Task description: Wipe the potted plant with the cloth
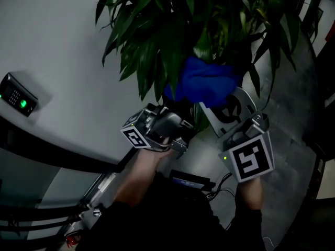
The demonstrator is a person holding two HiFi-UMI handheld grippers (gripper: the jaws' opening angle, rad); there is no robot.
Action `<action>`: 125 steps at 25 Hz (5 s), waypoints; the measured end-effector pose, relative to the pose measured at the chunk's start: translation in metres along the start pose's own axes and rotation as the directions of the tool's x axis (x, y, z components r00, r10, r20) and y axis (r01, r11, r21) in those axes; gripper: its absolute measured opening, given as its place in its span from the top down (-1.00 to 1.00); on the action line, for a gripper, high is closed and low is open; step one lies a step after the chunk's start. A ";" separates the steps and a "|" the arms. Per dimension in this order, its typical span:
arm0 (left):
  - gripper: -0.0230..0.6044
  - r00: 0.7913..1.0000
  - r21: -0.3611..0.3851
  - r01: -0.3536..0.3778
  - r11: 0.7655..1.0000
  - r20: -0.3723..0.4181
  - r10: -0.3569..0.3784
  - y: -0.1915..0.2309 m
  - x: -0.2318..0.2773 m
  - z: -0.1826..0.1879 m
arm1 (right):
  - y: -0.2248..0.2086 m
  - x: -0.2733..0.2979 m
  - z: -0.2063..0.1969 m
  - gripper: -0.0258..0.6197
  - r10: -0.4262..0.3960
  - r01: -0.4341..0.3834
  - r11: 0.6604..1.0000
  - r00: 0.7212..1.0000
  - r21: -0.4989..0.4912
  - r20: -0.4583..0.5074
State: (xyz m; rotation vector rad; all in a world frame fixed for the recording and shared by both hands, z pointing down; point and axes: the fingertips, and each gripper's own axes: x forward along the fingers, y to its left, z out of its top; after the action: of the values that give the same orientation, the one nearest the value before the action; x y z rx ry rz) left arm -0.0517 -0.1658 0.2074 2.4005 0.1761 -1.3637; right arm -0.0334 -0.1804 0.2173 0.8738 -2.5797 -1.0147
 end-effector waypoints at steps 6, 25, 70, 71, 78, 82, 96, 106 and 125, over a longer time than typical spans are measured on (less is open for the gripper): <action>-0.50 0.999 -0.043 0.005 0.999 0.054 -0.003 -0.005 -0.009 0.002 | 0.033 -0.015 -0.007 0.69 0.050 -0.050 0.999 0.999 0.005 0.005; -0.50 0.999 0.009 -0.029 1.000 0.040 0.029 -0.012 0.010 -0.007 | 0.084 -0.058 -0.026 0.69 0.224 -0.224 0.974 0.974 -0.019 -0.028; -0.50 0.997 0.117 -0.079 0.990 -0.007 0.081 -0.022 -0.009 -0.016 | 0.103 -0.037 -0.026 0.69 0.265 -0.277 0.956 0.957 -0.093 -0.121; -0.50 0.996 0.115 -0.083 0.990 -0.011 0.085 -0.023 -0.011 -0.017 | 0.108 -0.038 -0.027 0.69 0.273 -0.285 0.954 0.953 -0.090 -0.131; -0.50 0.995 0.065 -0.096 0.993 -0.011 0.097 -0.027 -0.024 -0.020 | 0.132 -0.044 -0.027 0.69 0.268 -0.287 0.955 0.942 -0.071 -0.204; -0.50 0.998 0.043 -0.059 0.997 -0.015 0.060 -0.048 -0.025 -0.012 | 0.146 -0.041 -0.013 0.69 0.233 -0.253 0.965 0.946 -0.066 -0.224; -0.50 0.985 -0.071 -0.149 0.986 -0.094 0.143 -0.088 -0.109 -0.032 | 0.198 -0.099 0.001 0.69 0.195 -0.144 0.920 0.975 0.365 -0.107; -0.39 0.959 0.029 -0.181 0.983 -0.217 0.183 -0.134 -0.133 -0.046 | 0.148 -0.161 0.024 0.68 -0.250 -0.147 0.586 0.902 0.797 0.351; -0.24 0.942 0.201 -0.247 0.948 -0.179 0.284 -0.140 -0.076 -0.110 | 0.105 -0.234 0.000 0.68 -0.099 -0.412 0.562 0.828 0.717 0.553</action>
State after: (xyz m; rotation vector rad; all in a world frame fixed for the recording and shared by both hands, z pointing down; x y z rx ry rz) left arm -0.0432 0.0103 0.2872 2.5951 -0.2198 -1.0457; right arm 0.1056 0.0225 0.2890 0.4727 -3.6161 0.1558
